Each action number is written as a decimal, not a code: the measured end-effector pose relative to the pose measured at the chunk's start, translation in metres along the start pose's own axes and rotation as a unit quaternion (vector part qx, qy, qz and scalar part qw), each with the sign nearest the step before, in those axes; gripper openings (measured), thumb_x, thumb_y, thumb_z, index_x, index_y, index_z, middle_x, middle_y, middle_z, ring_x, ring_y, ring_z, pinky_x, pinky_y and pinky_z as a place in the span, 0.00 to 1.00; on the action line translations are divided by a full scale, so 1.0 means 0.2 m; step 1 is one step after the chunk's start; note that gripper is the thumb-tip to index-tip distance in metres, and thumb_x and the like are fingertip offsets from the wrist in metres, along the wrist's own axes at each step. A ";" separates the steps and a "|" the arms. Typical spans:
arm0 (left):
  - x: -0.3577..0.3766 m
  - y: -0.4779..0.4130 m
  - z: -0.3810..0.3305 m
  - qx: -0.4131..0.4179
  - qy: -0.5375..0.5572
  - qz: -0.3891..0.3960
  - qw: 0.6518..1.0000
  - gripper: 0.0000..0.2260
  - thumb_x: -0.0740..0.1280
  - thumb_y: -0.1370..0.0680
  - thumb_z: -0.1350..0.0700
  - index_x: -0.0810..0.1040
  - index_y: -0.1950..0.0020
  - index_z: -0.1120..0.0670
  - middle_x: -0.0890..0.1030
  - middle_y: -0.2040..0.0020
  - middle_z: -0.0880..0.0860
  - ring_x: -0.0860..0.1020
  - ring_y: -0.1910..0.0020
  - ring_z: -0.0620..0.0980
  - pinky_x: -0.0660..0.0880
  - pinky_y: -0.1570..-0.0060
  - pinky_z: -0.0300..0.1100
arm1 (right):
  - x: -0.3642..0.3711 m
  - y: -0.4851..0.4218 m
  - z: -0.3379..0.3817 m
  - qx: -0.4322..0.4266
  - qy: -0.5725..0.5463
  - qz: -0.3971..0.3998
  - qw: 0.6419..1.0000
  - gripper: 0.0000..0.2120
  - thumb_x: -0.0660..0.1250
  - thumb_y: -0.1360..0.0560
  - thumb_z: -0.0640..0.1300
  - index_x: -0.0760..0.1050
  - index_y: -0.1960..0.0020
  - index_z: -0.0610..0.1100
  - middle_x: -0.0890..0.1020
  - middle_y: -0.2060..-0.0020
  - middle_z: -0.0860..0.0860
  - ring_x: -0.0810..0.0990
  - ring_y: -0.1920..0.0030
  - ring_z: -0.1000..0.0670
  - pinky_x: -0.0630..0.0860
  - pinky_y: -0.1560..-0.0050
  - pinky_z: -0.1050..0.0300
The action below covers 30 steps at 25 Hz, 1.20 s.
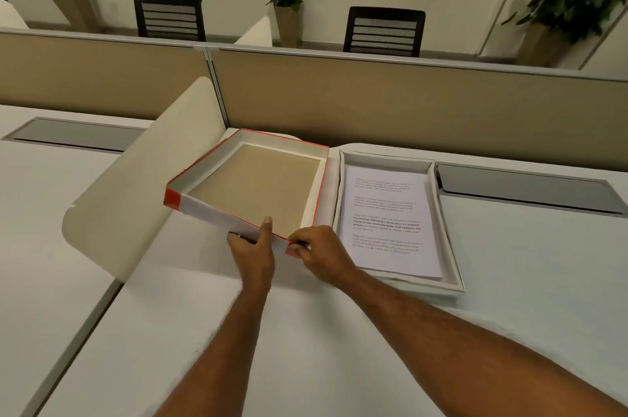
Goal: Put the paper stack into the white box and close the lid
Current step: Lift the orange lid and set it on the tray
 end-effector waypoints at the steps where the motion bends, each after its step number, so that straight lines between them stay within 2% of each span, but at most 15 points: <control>1: 0.03 0.02 -0.08 0.021 0.008 0.005 1.000 0.21 0.73 0.27 0.51 0.67 0.45 0.60 0.73 0.56 0.54 0.75 0.55 0.54 0.77 0.55 0.47 | -0.03 0.00 0.00 0.010 -0.006 0.004 1.000 0.09 0.67 0.26 0.44 0.84 0.50 0.43 0.87 0.56 0.48 0.80 0.58 0.53 0.76 0.53 0.58; 5: 0.16 0.10 -0.35 0.172 -0.031 0.056 0.983 0.27 0.74 0.27 0.54 0.65 0.34 0.59 0.76 0.41 0.59 0.77 0.44 0.54 0.79 0.45 0.45 | -0.31 -0.03 0.05 0.054 -0.021 -0.022 0.998 0.20 0.68 0.25 0.54 0.78 0.38 0.45 0.84 0.43 0.49 0.79 0.41 0.51 0.69 0.37 0.57; 7: 0.22 0.16 -0.42 0.233 -0.067 0.093 0.966 0.30 0.74 0.27 0.52 0.64 0.31 0.56 0.75 0.35 0.57 0.76 0.40 0.52 0.77 0.43 0.46 | -0.56 -0.07 0.10 0.073 -0.124 -0.098 0.985 0.21 0.67 0.25 0.55 0.76 0.37 0.42 0.84 0.44 0.48 0.81 0.45 0.52 0.76 0.40 0.57; 9: 0.27 0.23 -0.46 0.285 -0.119 0.120 0.944 0.30 0.73 0.27 0.50 0.63 0.30 0.53 0.74 0.33 0.56 0.76 0.39 0.54 0.76 0.42 0.49 | -0.81 -0.11 0.12 0.119 -0.261 -0.156 0.945 0.21 0.67 0.24 0.53 0.75 0.38 0.39 0.84 0.46 0.45 0.84 0.49 0.49 0.80 0.43 0.53; 11: 0.31 0.29 -0.49 0.345 -0.172 0.129 0.913 0.30 0.73 0.27 0.53 0.63 0.28 0.54 0.74 0.32 0.58 0.76 0.37 0.58 0.76 0.41 0.54 | -0.98 -0.16 0.15 0.172 -0.391 -0.159 0.890 0.18 0.67 0.24 0.54 0.75 0.43 0.41 0.84 0.49 0.43 0.86 0.51 0.46 0.81 0.46 0.50; 13: 0.35 0.34 -0.51 0.408 -0.221 0.150 0.873 0.31 0.72 0.26 0.56 0.62 0.26 0.55 0.72 0.30 0.59 0.74 0.34 0.60 0.76 0.39 0.57 | -1.09 -0.18 0.19 0.210 -0.465 -0.143 0.848 0.14 0.68 0.25 0.56 0.73 0.52 0.46 0.84 0.55 0.43 0.87 0.59 0.47 0.84 0.57 0.51; 15: 0.38 0.38 -0.52 0.460 -0.258 0.165 0.833 0.30 0.71 0.25 0.58 0.63 0.26 0.57 0.72 0.29 0.60 0.72 0.30 0.61 0.76 0.39 0.62 | -1.17 -0.18 0.19 0.233 -0.462 -0.124 0.847 0.16 0.69 0.27 0.59 0.74 0.51 0.47 0.85 0.55 0.44 0.86 0.61 0.48 0.84 0.63 0.53; 17: 0.40 0.41 -0.52 0.503 -0.272 0.166 0.803 0.27 0.70 0.25 0.57 0.66 0.28 0.59 0.73 0.29 0.61 0.71 0.29 0.62 0.75 0.40 0.64 | -1.20 -0.16 0.17 0.265 -0.441 -0.101 0.852 0.22 0.72 0.30 0.59 0.76 0.43 0.46 0.86 0.54 0.46 0.87 0.60 0.48 0.84 0.61 0.51; 21: 0.43 0.47 -0.55 0.561 -0.303 0.171 0.751 0.25 0.67 0.26 0.54 0.70 0.30 0.60 0.75 0.31 0.60 0.74 0.32 0.62 0.75 0.40 0.64 | -1.20 -0.03 -0.01 0.326 -0.346 -0.141 0.868 0.23 0.73 0.28 0.42 0.70 0.38 0.37 0.84 0.49 0.41 0.85 0.54 0.44 0.83 0.58 0.51; 24: 0.43 0.46 -0.57 0.609 -0.334 0.204 0.690 0.32 0.71 0.27 0.45 0.68 0.28 0.58 0.73 0.28 0.58 0.73 0.31 0.58 0.73 0.34 0.58 | -1.23 0.07 -0.11 0.306 -0.359 -0.194 0.860 0.18 0.69 0.27 0.39 0.75 0.40 0.32 0.82 0.51 0.39 0.82 0.58 0.43 0.81 0.61 0.52; 25: 0.40 0.39 -0.58 0.584 -0.339 0.207 0.708 0.37 0.71 0.29 0.40 0.66 0.26 0.57 0.71 0.27 0.57 0.71 0.29 0.55 0.70 0.31 0.54 | -1.25 0.11 -0.15 0.299 -0.367 -0.203 0.857 0.17 0.68 0.27 0.38 0.76 0.42 0.30 0.82 0.54 0.39 0.81 0.60 0.44 0.81 0.62 0.51; 26: 0.36 0.30 -0.61 0.524 -0.327 0.198 0.761 0.39 0.69 0.29 0.36 0.64 0.25 0.55 0.69 0.26 0.56 0.69 0.28 0.52 0.68 0.30 0.51 | -1.27 0.15 -0.19 0.296 -0.378 -0.209 0.852 0.16 0.67 0.26 0.38 0.76 0.43 0.30 0.81 0.56 0.39 0.80 0.62 0.44 0.82 0.63 0.50; 28: 0.27 0.08 -0.57 0.290 -0.220 0.171 0.916 0.40 0.60 0.29 0.29 0.61 0.24 0.53 0.67 0.24 0.55 0.67 0.27 0.54 0.67 0.30 0.53 | -1.29 0.22 -0.28 0.297 -0.404 -0.220 0.837 0.13 0.66 0.26 0.38 0.77 0.44 0.31 0.82 0.58 0.40 0.81 0.64 0.44 0.83 0.63 0.48; 29: 0.27 0.01 -0.50 0.153 -0.147 0.181 0.960 0.40 0.57 0.27 0.28 0.61 0.24 0.53 0.67 0.24 0.56 0.68 0.27 0.56 0.67 0.30 0.56 | -1.30 0.26 -0.34 0.302 -0.415 -0.223 0.829 0.12 0.66 0.25 0.39 0.78 0.45 0.33 0.83 0.59 0.41 0.82 0.65 0.45 0.83 0.64 0.50; 30: 0.32 0.00 -0.42 0.042 -0.091 0.221 0.970 0.36 0.56 0.25 0.31 0.62 0.24 0.53 0.68 0.25 0.56 0.69 0.28 0.58 0.68 0.31 0.58 | -1.30 0.30 -0.39 0.310 -0.423 -0.223 0.822 0.10 0.66 0.24 0.40 0.79 0.47 0.35 0.84 0.59 0.43 0.83 0.66 0.47 0.82 0.66 0.53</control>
Point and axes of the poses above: each hand's wrist, its own y-axis away from the middle knuckle, its own x-axis out of the palm, z = x × y, the point moved 8 cm from there along -y, towards the middle knuckle
